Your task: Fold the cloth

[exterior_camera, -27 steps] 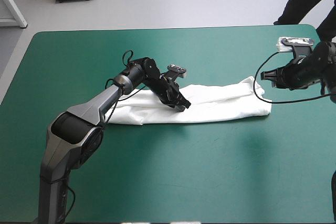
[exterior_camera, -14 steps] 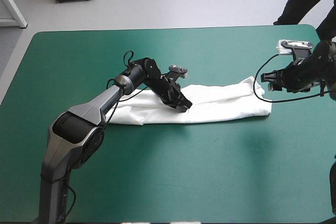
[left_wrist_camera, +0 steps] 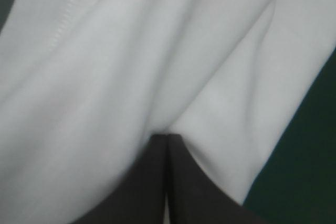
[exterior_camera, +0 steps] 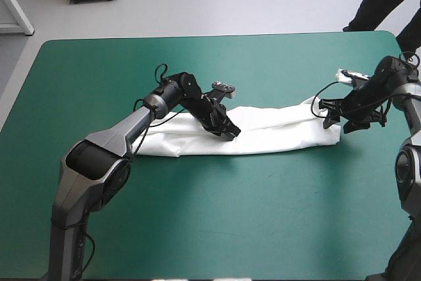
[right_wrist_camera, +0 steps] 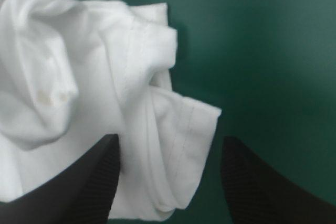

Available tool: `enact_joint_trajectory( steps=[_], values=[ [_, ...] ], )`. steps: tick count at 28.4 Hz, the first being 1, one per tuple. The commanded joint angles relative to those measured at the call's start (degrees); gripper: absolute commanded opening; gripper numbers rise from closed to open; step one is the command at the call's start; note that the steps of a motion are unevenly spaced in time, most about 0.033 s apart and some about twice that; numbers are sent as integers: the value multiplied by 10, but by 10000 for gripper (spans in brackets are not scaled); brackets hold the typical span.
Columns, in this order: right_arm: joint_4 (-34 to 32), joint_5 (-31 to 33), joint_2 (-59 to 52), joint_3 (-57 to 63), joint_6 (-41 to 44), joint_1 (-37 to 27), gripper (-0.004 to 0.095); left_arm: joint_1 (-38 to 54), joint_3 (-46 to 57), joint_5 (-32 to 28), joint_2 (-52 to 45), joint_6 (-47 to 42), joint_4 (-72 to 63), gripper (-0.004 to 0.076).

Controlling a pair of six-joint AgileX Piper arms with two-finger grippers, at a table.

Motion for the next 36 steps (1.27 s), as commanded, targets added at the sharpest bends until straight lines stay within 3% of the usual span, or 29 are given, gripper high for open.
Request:
enact_joint_trajectory(
  steps=[1, 21, 25, 31, 36],
  values=[
    [22, -2, -23, -32, -10, -13, 553, -11, -6, 19, -17, 7, -8, -22],
    [131, 15, 52, -33, -55, 2, 540, -11, -7, 19, -17, 14, -3, -22],
    [128, 2, 52, -33, -60, 23, 379, -11, -12, 19, -17, 14, -3, -22],
    [135, -2, 52, -33, -74, 34, 5, -10, -12, 13, -17, 14, -3, -22],
    [170, 23, 50, -48, -80, 34, -13, -10, -12, 5, -17, -3, 29, -22]
  ],
)
